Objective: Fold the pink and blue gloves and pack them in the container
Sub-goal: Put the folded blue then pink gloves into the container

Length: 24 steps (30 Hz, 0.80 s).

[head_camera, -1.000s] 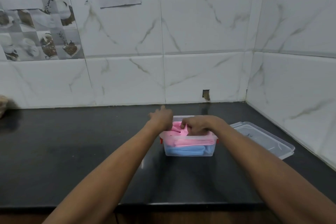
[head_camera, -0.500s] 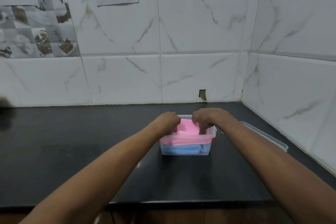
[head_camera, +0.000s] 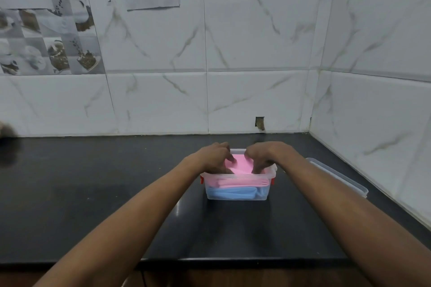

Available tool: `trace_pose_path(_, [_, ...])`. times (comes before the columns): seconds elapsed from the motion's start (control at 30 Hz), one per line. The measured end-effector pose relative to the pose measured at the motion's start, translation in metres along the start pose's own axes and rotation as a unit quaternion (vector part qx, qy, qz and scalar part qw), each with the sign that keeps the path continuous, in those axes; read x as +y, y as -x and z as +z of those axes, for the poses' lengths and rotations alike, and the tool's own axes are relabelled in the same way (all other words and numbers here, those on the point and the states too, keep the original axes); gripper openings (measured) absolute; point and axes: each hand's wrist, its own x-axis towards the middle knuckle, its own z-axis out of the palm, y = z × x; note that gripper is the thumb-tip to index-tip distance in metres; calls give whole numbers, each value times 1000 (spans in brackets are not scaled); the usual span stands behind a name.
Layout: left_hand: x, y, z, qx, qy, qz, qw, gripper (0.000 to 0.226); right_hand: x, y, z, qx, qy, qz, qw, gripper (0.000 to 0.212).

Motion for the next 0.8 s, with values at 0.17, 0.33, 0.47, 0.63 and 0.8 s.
trace_pose_path(0.17, [-9, -2, 5, -70, 35, -23, 997, 60, 8, 6, -2, 11, -44, -10, 999, 47])
trace_pose_path(0.33, [-31, 10, -11, -117, 158, -86, 977, 66, 0, -1, 0, 27, -43, -49, 998, 32])
trace_pose_path(0.47, [-31, 10, -7, -39, 130, -104, 985, 45, -18, -7, 0, 37, -24, -71, 997, 45])
trace_pose_path(0.63, [-33, 11, 3, -71, 41, -64, 995, 46, -22, -7, -3, 13, -11, -30, 999, 37])
trace_pose_path(0.8, [-33, 5, -5, -136, 116, -89, 980, 48, -22, -7, -8, -13, 0, -12, 1000, 43])
